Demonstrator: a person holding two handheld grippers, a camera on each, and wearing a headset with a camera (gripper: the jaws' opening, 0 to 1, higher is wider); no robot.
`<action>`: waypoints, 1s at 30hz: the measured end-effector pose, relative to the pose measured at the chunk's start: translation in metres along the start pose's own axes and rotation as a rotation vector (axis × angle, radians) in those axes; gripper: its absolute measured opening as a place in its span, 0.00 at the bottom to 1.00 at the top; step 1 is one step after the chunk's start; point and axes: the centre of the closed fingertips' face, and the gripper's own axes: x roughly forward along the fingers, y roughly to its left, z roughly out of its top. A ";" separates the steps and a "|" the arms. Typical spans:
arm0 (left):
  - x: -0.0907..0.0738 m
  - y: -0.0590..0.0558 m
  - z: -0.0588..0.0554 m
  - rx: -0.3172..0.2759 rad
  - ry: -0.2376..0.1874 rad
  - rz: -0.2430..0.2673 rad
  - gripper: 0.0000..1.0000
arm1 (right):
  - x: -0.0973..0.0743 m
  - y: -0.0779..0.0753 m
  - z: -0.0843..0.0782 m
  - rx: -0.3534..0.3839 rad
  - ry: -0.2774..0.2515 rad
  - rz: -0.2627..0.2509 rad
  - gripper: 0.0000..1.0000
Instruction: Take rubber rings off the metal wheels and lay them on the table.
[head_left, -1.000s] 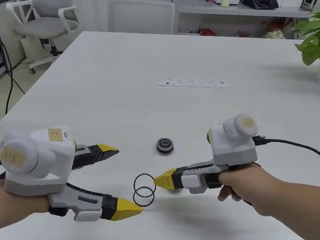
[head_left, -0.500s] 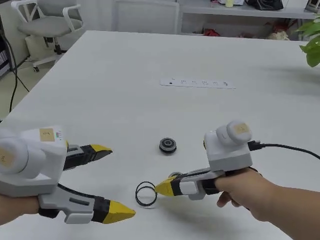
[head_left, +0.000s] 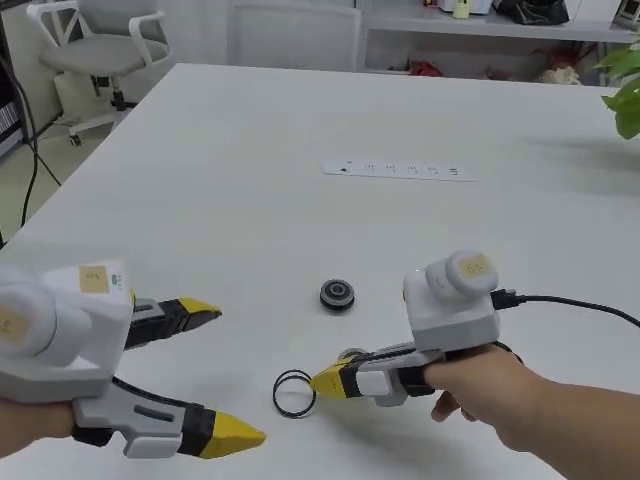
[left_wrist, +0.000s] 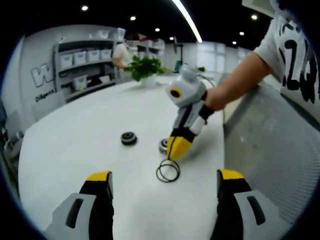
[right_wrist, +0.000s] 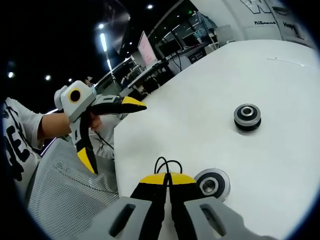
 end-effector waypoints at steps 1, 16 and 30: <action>0.000 0.000 0.000 0.001 0.001 -0.001 0.87 | 0.000 0.000 0.000 -0.006 0.000 -0.002 0.00; 0.000 0.001 -0.003 -0.001 0.011 0.001 0.86 | 0.001 0.000 0.005 -0.080 -0.012 -0.029 0.08; 0.002 0.011 0.012 -0.001 -0.010 0.007 0.85 | -0.015 -0.003 0.028 -0.130 -0.076 -0.050 0.15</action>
